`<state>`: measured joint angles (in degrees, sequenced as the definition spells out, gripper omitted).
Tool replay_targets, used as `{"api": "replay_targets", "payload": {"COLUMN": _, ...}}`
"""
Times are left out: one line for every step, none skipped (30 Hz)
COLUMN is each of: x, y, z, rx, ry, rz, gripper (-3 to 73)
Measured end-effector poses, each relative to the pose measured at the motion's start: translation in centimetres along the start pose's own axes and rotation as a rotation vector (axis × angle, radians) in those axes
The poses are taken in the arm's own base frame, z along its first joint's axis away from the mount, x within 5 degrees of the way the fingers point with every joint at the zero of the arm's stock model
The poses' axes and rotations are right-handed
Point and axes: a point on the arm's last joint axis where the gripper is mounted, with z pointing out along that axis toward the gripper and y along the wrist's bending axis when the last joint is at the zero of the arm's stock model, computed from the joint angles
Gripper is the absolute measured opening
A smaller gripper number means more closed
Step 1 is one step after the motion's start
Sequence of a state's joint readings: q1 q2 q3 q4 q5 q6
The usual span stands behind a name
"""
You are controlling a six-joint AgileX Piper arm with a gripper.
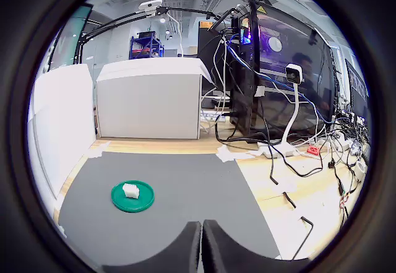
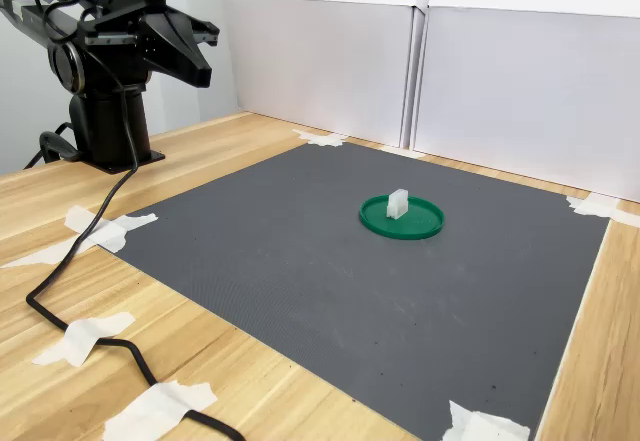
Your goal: Grasp a white terminal and put it on the green lid.
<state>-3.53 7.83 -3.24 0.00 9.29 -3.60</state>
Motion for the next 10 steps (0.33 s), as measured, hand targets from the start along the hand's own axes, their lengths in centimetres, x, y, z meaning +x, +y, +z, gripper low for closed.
{"api": "replay_targets", "payload": {"x": -0.01, "y": 0.00, "z": -0.10, "rx": 0.001, "ry": -0.015, "rz": 0.001, "gripper": -1.4}}
{"api": "replay_targets", "payload": {"x": -0.05, "y": 0.00, "z": -0.19, "rx": 0.002, "ry": -0.028, "rz": 0.004, "gripper": -1.4}}
{"api": "replay_targets", "payload": {"x": -0.15, "y": -0.01, "z": -0.28, "rx": 0.003, "ry": -0.042, "rz": 0.004, "gripper": -1.4}}
{"api": "replay_targets", "payload": {"x": -0.20, "y": -0.01, "z": -0.34, "rx": 0.003, "ry": -0.051, "rz": 0.005, "gripper": -1.4}}
{"api": "replay_targets", "payload": {"x": -0.19, "y": -0.01, "z": -0.39, "rx": 0.003, "ry": -0.055, "rz": 0.005, "gripper": -1.4}}
{"api": "replay_targets", "payload": {"x": -0.20, "y": -0.01, "z": -0.43, "rx": 0.004, "ry": -0.058, "rz": 0.005, "gripper": -1.4}}
{"api": "replay_targets", "payload": {"x": -0.21, "y": -0.01, "z": -0.44, "rx": 0.004, "ry": -0.060, "rz": 0.005, "gripper": -1.4}}
{"api": "replay_targets", "payload": {"x": -0.21, "y": -0.01, "z": -0.45, "rx": 0.004, "ry": -0.061, "rz": 0.005, "gripper": -1.4}}
{"api": "replay_targets", "payload": {"x": -0.21, "y": -0.01, "z": -0.47, "rx": 0.004, "ry": -0.061, "rz": 0.005, "gripper": -1.4}}
{"api": "replay_targets", "payload": {"x": -0.22, "y": -0.01, "z": -0.47, "rx": 0.004, "ry": -0.062, "rz": 0.005, "gripper": -1.4}}
